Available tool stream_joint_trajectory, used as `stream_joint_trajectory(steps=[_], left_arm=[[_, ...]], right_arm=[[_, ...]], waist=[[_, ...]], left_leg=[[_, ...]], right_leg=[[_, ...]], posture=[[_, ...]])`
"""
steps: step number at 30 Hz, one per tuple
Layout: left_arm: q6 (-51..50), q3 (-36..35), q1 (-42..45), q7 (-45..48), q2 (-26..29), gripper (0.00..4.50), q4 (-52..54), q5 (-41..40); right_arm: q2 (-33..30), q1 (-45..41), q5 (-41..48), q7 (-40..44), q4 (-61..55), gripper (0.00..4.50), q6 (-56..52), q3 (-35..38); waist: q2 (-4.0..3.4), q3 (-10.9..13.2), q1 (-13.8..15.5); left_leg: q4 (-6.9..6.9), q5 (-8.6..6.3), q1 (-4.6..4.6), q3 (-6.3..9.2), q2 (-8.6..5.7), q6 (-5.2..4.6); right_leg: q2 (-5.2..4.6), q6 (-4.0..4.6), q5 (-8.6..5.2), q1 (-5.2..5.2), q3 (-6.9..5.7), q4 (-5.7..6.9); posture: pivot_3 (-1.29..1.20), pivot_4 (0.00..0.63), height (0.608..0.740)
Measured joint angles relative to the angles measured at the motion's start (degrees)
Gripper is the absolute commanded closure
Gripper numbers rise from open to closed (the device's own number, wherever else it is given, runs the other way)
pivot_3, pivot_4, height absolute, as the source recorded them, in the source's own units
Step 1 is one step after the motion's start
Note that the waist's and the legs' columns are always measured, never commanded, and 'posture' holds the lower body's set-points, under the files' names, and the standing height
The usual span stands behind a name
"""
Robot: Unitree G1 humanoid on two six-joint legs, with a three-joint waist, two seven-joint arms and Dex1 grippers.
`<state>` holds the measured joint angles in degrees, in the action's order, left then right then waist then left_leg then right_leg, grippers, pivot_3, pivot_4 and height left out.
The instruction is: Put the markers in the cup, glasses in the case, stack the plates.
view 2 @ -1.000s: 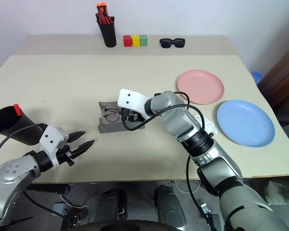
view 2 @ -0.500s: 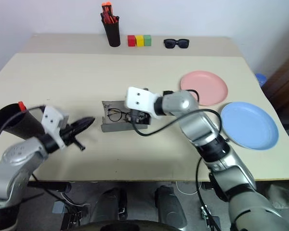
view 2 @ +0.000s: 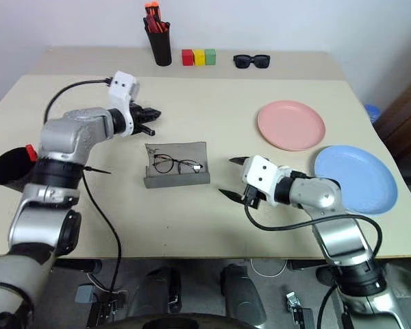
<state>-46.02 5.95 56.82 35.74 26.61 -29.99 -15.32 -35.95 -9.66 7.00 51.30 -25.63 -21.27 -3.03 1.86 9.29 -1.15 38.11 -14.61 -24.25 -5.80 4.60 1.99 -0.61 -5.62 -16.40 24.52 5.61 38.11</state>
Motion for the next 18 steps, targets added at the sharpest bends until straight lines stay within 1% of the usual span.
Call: stream_joint_trajectory(steps=[3,7,10,14,18], left_arm=[[1.9,3.5,0.3,5.3,0.1,4.44,-6.2,2.6],[4.5,6.7,0.0,13.1,1.4,4.44,-6.8,4.4],[5.0,6.8,-2.1,17.0,3.3,4.44,-3.1,4.6],[4.9,6.7,-8.7,21.3,7.0,4.44,8.1,3.8],[4.1,6.7,-15.5,23.1,9.7,4.44,18.2,3.0]], right_arm=[[-0.7,3.0,1.5,-0.6,-3.1,0.54,-1.3,1.5],[-1.2,5.1,2.3,-2.1,-3.5,0.54,-2.0,2.6],[-1.3,5.3,2.9,-2.9,-3.5,0.54,-2.1,3.7],[-1.4,4.8,2.9,-3.6,-3.0,0.54,-2.0,3.7],[-1.4,3.2,2.9,-3.8,-1.5,0.54,-1.9,3.5]], waist=[[0.01,0.0,0.1],[0.02,0.0,0.2],[0.02,0.0,0.1],[0.02,0.0,0.1],[0.01,0.0,0.3]], left_leg=[[0.00,0.00,-0.07,0.02,0.01,0.00],[0.05,0.00,-0.14,-0.01,0.00,0.01],[0.04,0.00,-0.13,0.00,0.01,0.00],[0.03,0.00,-0.12,0.01,0.03,0.00],[0.08,0.00,-0.13,0.01,0.03,0.00]], right_leg=[[0.01,0.00,0.00,0.07,-0.01,0.01],[-0.03,0.02,-0.01,0.09,0.01,-0.02],[-0.02,0.02,-0.01,0.09,0.02,0.00],[-0.03,0.01,0.00,0.09,0.01,0.02],[-0.04,0.02,-0.01,0.07,0.02,0.03]], posture=[[0.00,0.150,0.722],[0.00,0.150,0.722],[0.00,0.150,0.722],[0.00,0.150,0.722],[0.00,0.150,0.722]])
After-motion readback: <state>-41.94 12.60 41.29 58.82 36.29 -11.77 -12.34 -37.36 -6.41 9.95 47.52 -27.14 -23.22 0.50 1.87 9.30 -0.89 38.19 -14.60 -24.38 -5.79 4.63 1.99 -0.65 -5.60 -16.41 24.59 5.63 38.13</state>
